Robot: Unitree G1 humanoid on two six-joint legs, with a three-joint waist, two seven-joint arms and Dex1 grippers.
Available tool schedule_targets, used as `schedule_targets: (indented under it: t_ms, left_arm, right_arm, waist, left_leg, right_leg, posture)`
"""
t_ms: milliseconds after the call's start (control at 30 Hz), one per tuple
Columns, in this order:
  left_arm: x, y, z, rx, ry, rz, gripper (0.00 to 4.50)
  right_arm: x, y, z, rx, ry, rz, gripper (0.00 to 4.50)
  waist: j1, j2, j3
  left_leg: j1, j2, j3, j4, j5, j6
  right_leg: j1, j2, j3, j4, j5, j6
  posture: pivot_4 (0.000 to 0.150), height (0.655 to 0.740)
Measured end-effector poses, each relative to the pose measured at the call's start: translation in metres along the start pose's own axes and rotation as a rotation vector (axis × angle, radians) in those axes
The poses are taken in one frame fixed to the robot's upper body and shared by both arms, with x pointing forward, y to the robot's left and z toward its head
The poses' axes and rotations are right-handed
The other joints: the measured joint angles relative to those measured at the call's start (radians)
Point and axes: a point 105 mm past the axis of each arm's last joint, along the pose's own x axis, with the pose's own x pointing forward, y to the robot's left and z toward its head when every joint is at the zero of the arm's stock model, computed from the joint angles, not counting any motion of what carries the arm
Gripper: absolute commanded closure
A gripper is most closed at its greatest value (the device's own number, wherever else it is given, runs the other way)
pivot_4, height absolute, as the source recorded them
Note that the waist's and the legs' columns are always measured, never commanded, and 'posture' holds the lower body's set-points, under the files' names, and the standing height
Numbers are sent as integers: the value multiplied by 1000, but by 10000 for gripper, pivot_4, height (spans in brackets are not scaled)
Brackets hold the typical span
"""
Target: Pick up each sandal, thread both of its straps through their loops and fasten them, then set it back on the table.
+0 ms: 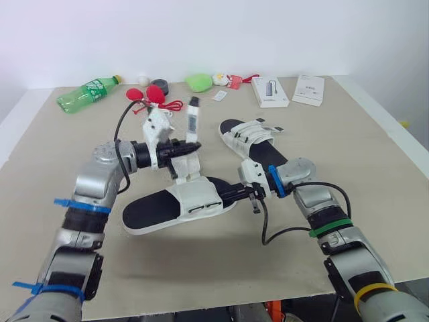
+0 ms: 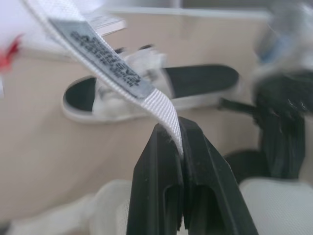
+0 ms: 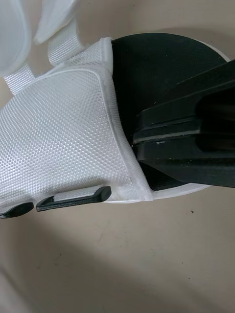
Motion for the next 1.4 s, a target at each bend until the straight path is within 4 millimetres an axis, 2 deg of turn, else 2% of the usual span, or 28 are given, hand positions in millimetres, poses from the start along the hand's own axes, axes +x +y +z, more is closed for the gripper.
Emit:
schedule_targets:
  t_ms: [33,300,467,600,767,833,967,1067,1200,1300,1367,1400]
  left_arm:
    - [-4,-11,2,169,29,-52,44288]
    - [-32,-45,0,798,67,-260,44288]
    - [-36,-55,-3,1002,42,-328,44288]
    - [-33,-63,-6,1029,24,-361,32086]
    - [-34,-61,-3,1030,26,-347,10724]
    - [-34,-61,0,1029,30,-345,10724]
    - [-39,-52,8,872,52,-280,10724]
    - [-51,-41,15,703,100,-236,10724]
    - [-75,-49,17,250,168,-225,10724]
    - [-89,-63,30,-270,139,-226,10724]
    - [-94,-72,32,-428,127,-219,10724]
    - [-95,-84,26,-520,133,-207,10724]
  right_arm:
    - [0,0,0,0,1,0,45000]
    - [-2,0,-1,-12,7,-1,45000]
    - [-2,-2,-2,-16,6,0,45000]
    - [-1,-3,-2,-19,4,0,45000]
    - [-1,-3,-2,-22,3,9,45000]
    - [-1,-3,-3,-21,3,12,45000]
    - [-1,-3,-3,-19,1,15,45000]
    - [0,-5,-2,-16,0,16,45000]
    - [0,-6,-2,-19,-1,20,45000]
    - [0,-6,-2,-22,-1,21,45000]
    - [0,-6,-2,-18,-2,23,45000]
    - [1,-6,-2,-19,-4,26,45000]
  waist:
    - [0,0,0]
    - [1,0,0]
    - [2,0,0]
    - [2,0,0]
    - [1,0,0]
    - [1,0,0]
    - [1,0,0]
    - [-1,0,0]
    - [-8,0,1]
    - [-5,-1,1]
    - [-6,-1,1]
    - [-6,-1,1]
  left_leg:
    - [0,0,1,0,0,0]
    - [0,0,2,0,0,0]
    - [0,0,2,0,0,1]
    - [0,1,2,0,1,1]
    - [0,1,2,0,1,1]
    - [0,1,2,0,1,1]
    - [0,1,2,0,1,2]
    - [1,2,2,0,1,2]
    - [1,5,3,0,-1,4]
    - [2,9,3,0,-1,4]
    - [3,9,3,0,-1,4]
    - [3,9,3,0,-1,5]
  right_leg:
    - [0,0,1,0,0,0]
    - [0,0,1,-1,-2,-5]
    - [0,0,2,-1,-2,-4]
    - [0,0,2,0,-1,-3]
    - [0,0,2,0,0,-1]
    - [0,0,2,0,0,-1]
    - [0,0,2,0,0,-1]
    - [0,1,2,1,-1,-3]
    - [-1,3,2,2,-2,-4]
    - [0,7,1,2,-5,-10]
    - [0,7,1,3,-6,-11]
    - [0,7,1,3,-6,-11]
  posture:
    - [1500,7400]
    - [1500,7400]
    - [1500,7400]
    - [1500,7400]
    - [1500,7400]
    - [1500,7400]
    - [1500,7400]
    - [1500,7400]
    - [1500,7400]
    - [1500,7400]
    - [1500,7400]
    - [1500,7400]
